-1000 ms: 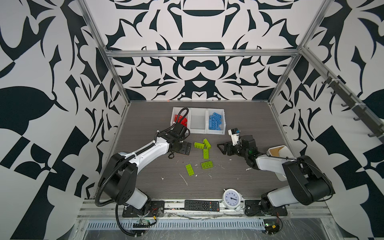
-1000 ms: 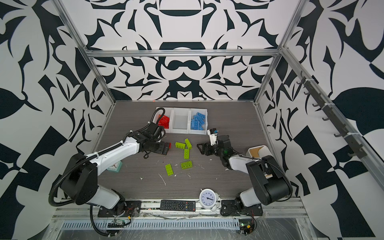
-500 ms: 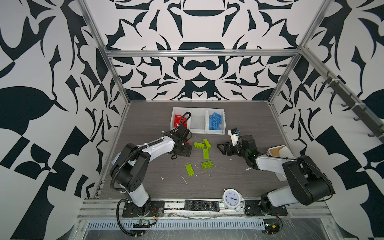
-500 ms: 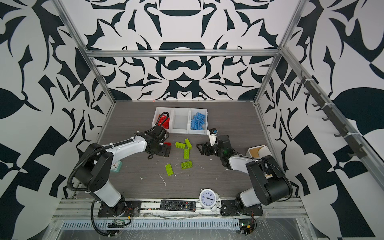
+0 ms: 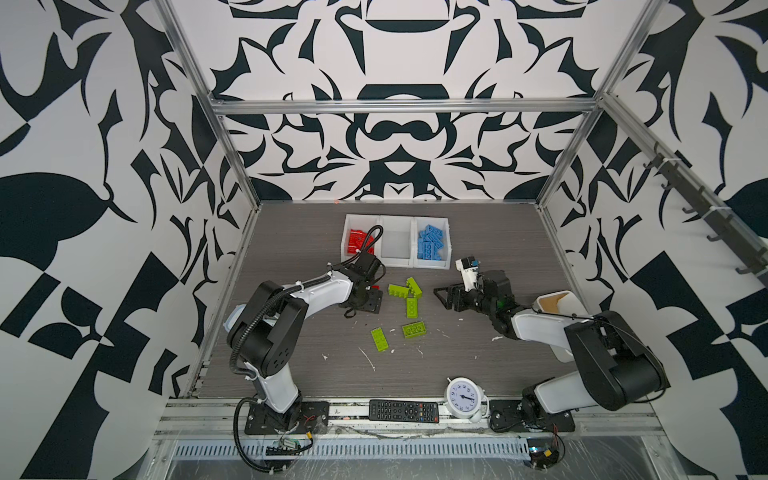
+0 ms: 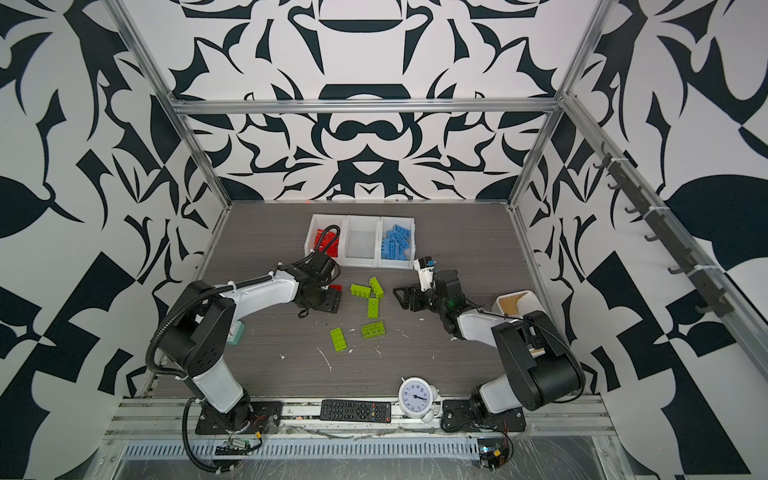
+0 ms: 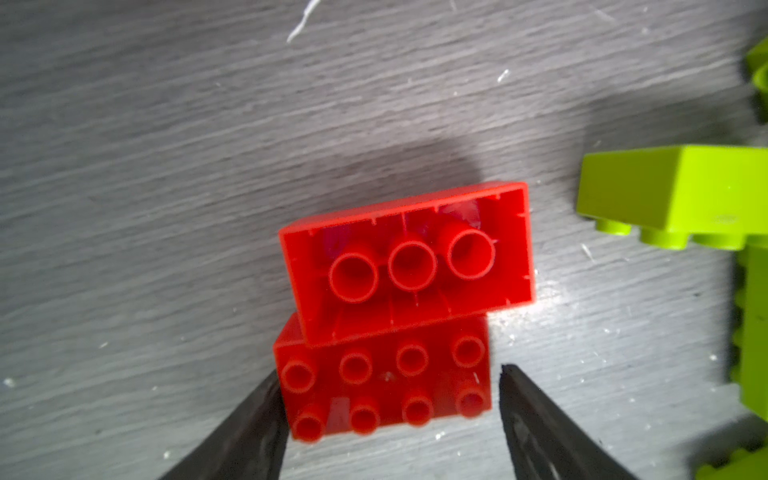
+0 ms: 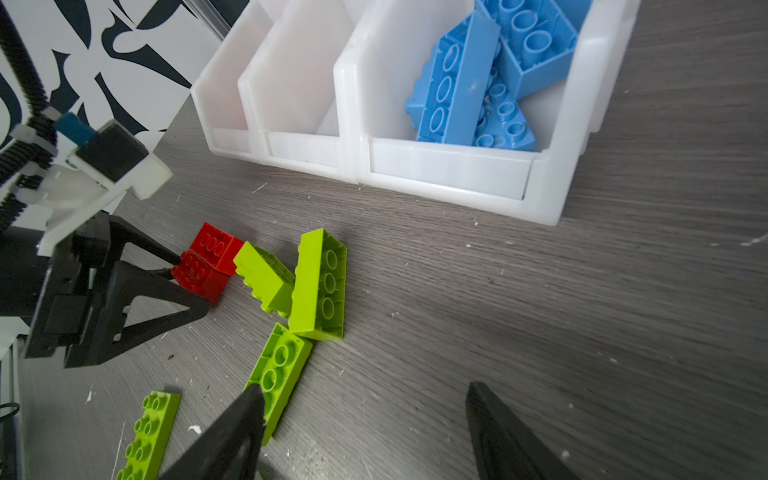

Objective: Sort the legos into containers by color
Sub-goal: 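Lower the open left gripper over the red 2x4 bricks and close it, then lift the red 2x4 brick and carry it over the red compartment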

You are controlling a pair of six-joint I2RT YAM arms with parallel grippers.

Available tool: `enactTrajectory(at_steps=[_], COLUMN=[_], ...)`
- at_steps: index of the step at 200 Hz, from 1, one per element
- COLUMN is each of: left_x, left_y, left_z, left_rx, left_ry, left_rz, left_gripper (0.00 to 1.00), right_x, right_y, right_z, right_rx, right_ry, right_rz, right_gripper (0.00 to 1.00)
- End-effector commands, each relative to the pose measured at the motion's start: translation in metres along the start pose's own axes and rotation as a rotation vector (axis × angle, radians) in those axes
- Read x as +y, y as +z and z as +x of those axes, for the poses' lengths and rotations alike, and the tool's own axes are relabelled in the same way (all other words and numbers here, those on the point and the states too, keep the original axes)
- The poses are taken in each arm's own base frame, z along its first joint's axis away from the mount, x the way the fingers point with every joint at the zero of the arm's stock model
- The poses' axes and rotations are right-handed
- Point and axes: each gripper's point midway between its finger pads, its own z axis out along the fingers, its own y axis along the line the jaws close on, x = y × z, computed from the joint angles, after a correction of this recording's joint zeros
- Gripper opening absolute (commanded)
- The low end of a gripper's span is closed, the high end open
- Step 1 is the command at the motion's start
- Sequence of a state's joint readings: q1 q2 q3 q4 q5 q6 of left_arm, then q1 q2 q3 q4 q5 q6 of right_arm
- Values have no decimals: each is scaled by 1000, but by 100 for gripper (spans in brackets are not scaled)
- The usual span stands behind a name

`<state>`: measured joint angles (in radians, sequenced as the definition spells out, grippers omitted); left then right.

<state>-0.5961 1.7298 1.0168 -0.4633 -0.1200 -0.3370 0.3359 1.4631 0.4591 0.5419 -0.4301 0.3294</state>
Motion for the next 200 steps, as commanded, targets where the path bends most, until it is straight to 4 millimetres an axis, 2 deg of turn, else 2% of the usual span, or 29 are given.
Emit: enactTrajectory(at_steps=[1, 26, 45, 75, 110, 136, 164, 200], left_x=[3, 5, 4, 1, -2, 5, 12, 20], left_y=[5, 7, 5, -1, -22, -43, -65, -88], left_z=[-2, -2, -3, -5, -8, -14, -30, -65], left_rx=[10, 13, 8, -8, -45, -87, -142, -211], left_ry=[-3, -8, -14, -25, -29, -12, 6, 19], left_rz=[-21, -31, -26, -3, 21, -4, -8, 20], left_gripper=[76, 71, 64, 60, 56, 55, 52, 50], right_x=[8, 9, 11, 11, 11, 11, 10, 11], right_y=[4, 3, 3, 3, 3, 3, 5, 2], right_z=[-14, -15, -16, -16, -16, -16, -16, -16], right_rx=[-24, -26, -28, -29, -29, -29, -26, -29], right_ry=[-35, -37, -38, -39, -40, -39, -37, -40], right_rz=[-26, -30, -34, -37, -37, -37, -34, -34], right_gripper=[78, 78, 78, 78, 78, 78, 78, 78])
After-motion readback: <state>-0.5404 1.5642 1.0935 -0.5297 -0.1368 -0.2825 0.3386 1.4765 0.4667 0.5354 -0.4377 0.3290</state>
